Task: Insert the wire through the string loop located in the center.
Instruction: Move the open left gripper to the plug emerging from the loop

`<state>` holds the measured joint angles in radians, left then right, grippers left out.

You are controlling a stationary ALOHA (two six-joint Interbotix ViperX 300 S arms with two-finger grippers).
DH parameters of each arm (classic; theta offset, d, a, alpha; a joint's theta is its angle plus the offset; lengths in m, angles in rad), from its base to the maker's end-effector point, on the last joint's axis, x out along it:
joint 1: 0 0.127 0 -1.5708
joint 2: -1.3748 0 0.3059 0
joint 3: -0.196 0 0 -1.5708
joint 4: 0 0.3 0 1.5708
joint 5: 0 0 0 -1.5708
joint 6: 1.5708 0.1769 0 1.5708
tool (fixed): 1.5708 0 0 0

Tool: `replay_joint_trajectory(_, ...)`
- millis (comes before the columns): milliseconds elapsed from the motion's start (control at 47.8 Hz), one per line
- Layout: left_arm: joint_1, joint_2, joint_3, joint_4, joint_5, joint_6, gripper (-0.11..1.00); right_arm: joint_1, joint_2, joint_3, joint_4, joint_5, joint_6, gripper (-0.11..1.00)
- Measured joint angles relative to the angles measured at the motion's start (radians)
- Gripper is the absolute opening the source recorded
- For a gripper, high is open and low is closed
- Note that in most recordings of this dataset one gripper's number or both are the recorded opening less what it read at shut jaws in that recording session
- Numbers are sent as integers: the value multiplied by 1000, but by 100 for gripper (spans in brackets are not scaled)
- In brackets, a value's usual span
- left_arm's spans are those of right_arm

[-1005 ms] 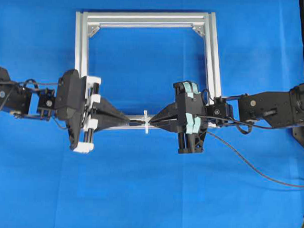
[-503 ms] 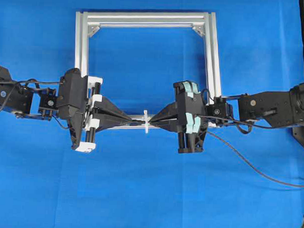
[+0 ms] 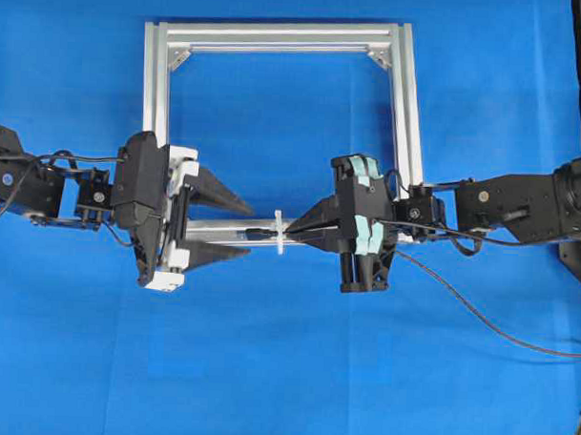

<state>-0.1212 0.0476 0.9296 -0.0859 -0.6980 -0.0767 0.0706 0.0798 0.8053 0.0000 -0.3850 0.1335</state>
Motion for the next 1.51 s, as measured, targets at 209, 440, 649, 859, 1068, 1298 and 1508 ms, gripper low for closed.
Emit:
replay_joint_trajectory(209, 0, 8, -20, 0, 37, 0, 92, 2, 0, 0, 0, -2, 0, -2)
replay_joint_trajectory(440, -2, 11, -26, -2, 55, 0, 92, 0, 0, 0, 2, -2, 0, -2)
replay_joint_trajectory(649, 6, 86, -31, 0, 54, -2, 92, 0, 0, 0, 0, 0, 0, -2)
replay_joint_trajectory(859, 14, 135, -55, 0, 54, -21, 92, 0, 0, 0, 0, -2, 0, -2)
replay_joint_trajectory(1068, 14, 135, -57, -2, 51, -21, 92, 0, 0, 0, 0, -2, 0, -2)
replay_joint_trajectory(1298, 15, 135, -57, -2, 49, -21, 92, 0, 0, 0, 0, 0, 0, -2)
replay_joint_trajectory(1508, 15, 133, -57, -2, 49, -21, 92, 0, 0, 0, 0, -2, 0, -2)
